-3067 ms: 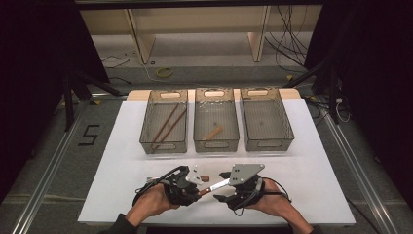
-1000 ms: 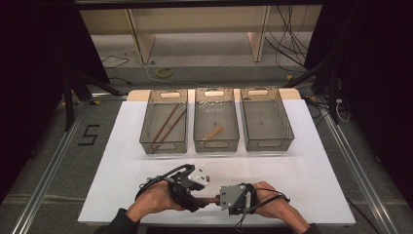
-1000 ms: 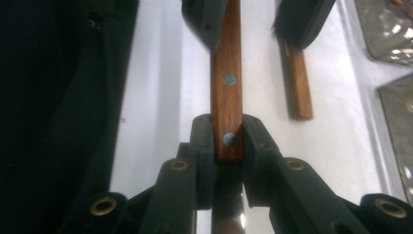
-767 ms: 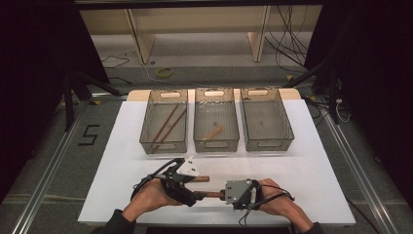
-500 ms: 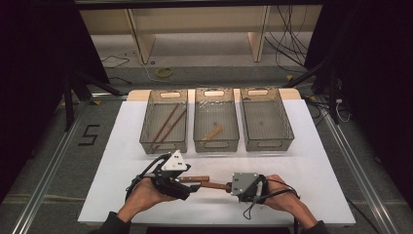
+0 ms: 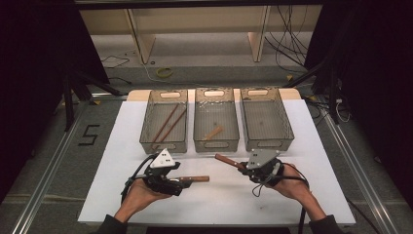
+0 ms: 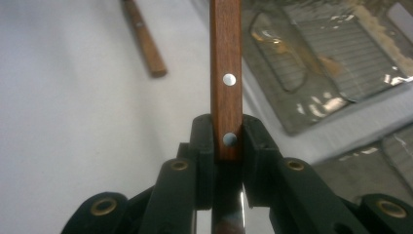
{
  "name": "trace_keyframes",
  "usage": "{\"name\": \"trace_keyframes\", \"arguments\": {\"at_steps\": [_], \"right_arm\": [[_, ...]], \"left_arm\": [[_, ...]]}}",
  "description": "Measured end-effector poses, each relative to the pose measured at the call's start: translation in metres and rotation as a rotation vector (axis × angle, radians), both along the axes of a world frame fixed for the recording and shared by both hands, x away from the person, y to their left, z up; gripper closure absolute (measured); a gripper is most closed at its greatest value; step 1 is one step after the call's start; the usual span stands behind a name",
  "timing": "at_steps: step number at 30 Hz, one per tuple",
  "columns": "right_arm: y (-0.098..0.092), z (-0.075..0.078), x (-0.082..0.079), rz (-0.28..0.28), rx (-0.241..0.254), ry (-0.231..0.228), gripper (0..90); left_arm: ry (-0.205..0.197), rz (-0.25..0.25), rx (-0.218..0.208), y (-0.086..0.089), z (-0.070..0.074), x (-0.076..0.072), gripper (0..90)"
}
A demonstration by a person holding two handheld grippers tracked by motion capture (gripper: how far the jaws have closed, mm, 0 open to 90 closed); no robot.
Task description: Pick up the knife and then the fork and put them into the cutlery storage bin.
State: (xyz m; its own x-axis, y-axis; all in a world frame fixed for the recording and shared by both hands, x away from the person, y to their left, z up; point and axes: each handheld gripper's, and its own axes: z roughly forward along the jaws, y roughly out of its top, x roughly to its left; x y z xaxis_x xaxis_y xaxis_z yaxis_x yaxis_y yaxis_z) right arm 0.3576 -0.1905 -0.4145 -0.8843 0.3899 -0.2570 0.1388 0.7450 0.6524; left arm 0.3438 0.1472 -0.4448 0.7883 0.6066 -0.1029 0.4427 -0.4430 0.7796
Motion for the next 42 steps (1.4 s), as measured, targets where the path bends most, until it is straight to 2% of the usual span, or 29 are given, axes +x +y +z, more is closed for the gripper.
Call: {"name": "trace_keyframes", "arguments": {"at_steps": [6,12,16,21,25,32,40,42], "right_arm": [[-0.013,0.016,0.014,-0.073,0.061,0.007,77.9],[-0.023,0.033,0.032,-0.153,0.119,0.001,77.9],[-0.029,0.043,0.048,-0.212,0.15,0.005,77.9],[-0.037,0.05,0.07,-0.295,0.167,0.016,77.8],[-0.041,0.054,0.088,-0.359,0.181,0.022,77.8],[-0.042,0.057,0.113,-0.425,0.187,0.037,77.8],[-0.045,0.049,0.139,-0.51,0.193,0.065,77.7],[-0.045,0.046,0.145,-0.53,0.18,0.062,77.7]], "left_arm": [[0.022,0.022,-0.001,0.006,-0.006,0.002,21.5],[0.02,0.035,-0.002,0.01,-0.007,0.002,21.1],[0.016,0.044,-0.004,0.013,-0.009,0.002,20.5],[0.023,0.054,-0.005,0.016,-0.011,0.003,19.9],[0.022,0.056,0.0,0.018,-0.012,0.003,19.8],[0.022,0.062,-0.002,0.021,-0.013,0.003,19.9],[0.029,0.066,0.0,0.022,-0.015,0.004,19.8],[0.032,0.064,0.003,0.022,-0.016,0.004,19.9]]}}
